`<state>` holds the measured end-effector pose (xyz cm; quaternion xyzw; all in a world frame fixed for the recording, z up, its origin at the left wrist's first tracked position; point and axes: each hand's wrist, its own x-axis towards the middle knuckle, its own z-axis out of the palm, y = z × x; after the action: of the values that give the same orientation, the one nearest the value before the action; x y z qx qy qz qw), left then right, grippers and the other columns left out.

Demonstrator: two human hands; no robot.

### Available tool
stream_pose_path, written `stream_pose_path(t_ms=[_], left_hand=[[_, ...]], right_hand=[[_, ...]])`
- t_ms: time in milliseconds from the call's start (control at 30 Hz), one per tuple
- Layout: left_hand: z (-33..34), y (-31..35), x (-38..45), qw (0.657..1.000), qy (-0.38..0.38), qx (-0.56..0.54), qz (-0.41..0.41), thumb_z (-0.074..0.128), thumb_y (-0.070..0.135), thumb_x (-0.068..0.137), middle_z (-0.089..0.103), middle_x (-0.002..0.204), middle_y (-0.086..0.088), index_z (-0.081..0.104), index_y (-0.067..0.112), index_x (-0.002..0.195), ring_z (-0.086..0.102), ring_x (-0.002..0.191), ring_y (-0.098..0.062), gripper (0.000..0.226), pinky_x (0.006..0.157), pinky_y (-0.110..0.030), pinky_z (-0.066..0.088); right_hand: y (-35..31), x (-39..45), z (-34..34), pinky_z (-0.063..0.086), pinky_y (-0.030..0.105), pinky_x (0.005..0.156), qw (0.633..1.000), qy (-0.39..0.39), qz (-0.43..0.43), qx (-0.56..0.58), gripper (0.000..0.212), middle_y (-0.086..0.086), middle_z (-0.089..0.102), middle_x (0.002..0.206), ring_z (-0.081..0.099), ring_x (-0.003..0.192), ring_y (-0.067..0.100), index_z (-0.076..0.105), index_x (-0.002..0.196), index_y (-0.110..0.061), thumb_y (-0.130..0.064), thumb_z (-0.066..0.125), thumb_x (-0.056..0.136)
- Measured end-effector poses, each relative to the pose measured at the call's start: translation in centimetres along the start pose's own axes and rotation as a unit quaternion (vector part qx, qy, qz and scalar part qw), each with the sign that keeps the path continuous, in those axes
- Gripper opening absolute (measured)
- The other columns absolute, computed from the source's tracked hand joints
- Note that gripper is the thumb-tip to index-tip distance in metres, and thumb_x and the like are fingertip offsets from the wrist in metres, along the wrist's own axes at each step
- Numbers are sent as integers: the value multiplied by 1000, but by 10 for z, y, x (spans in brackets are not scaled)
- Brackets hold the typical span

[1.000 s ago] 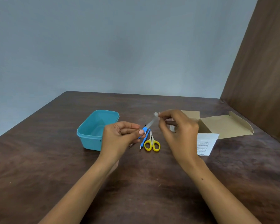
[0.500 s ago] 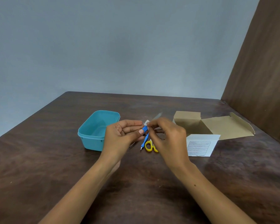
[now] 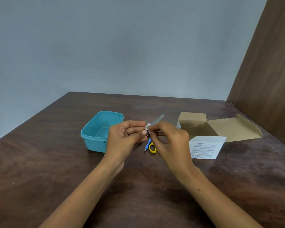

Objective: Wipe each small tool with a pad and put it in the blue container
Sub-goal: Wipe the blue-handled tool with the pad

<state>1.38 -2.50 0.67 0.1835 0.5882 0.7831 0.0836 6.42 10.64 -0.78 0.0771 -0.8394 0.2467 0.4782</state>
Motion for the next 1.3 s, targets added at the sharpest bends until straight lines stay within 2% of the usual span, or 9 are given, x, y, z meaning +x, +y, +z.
stream_pose_path(t_ms=[267, 367, 533, 700, 967, 1067, 1167, 1300], left_hand=[[0, 1, 1, 1000, -2, 1, -11, 69, -6, 76, 76, 86, -9, 70, 6, 96, 73, 80, -17, 24, 62, -18, 56], [0, 0, 1, 1000, -4, 3, -10, 69, -6, 76, 76, 84, -6, 70, 7, 96, 73, 80, -16, 23, 61, -18, 56], [-2, 0, 1, 1000, -1, 1, -7, 67, -5, 79, 76, 84, -5, 70, 9, 96, 73, 77, -15, 22, 62, -18, 57], [0, -1, 1, 1000, -6, -3, -18, 67, -5, 78, 76, 87, -7, 70, 6, 98, 73, 82, -16, 23, 63, -19, 57], [-1, -1, 1, 999, 2, -26, -24, 65, -7, 79, 76, 86, -8, 70, 8, 95, 73, 75, -16, 22, 62, -19, 57], [0, -1, 1, 999, -2, -32, -26, 66, -7, 78, 76, 86, -9, 69, 5, 97, 73, 77, -17, 22, 61, -19, 57], [1, -2, 0, 999, -5, -20, -32, 67, -7, 78, 75, 88, -9, 69, 5, 98, 73, 82, -17, 24, 63, -20, 58], [1, -1, -1, 999, -4, -30, -35, 66, -7, 78, 76, 85, -8, 69, 6, 96, 73, 79, -16, 22, 59, -17, 56]], right_hand=[[4, 3, -4, 54, 35, 60, 999, 33, 15, -7, 4, 1, 70, 76, 66, 70, 13, 69, 81, -9, -5, 69, 80], [4, 2, -3, 54, 36, 59, 1000, 23, 12, -16, 3, 0, 70, 76, 66, 70, 14, 69, 80, -10, -8, 69, 80], [-5, -2, 2, 49, 25, 56, 998, 13, -16, -52, 4, -3, 71, 75, 65, 69, 11, 70, 80, -16, -13, 69, 78], [3, 2, -4, 51, 35, 50, 997, 45, 16, -67, 1, -3, 71, 71, 65, 64, 13, 70, 80, -16, -16, 70, 79], [-2, -2, 2, 55, 35, 57, 1000, -8, -16, -8, 3, 0, 72, 77, 68, 69, 14, 70, 81, -12, -11, 69, 79], [2, 1, -1, 55, 36, 57, 1000, 20, 4, -13, 4, -1, 73, 77, 69, 70, 14, 71, 83, -11, -13, 68, 80], [6, 3, -6, 54, 31, 58, 999, 47, 20, -10, 4, -2, 73, 76, 68, 70, 10, 71, 82, -10, -13, 69, 82], [6, 1, -3, 56, 33, 62, 1000, 17, 22, -14, 7, 0, 72, 80, 68, 73, 12, 70, 85, -9, -5, 70, 81]])
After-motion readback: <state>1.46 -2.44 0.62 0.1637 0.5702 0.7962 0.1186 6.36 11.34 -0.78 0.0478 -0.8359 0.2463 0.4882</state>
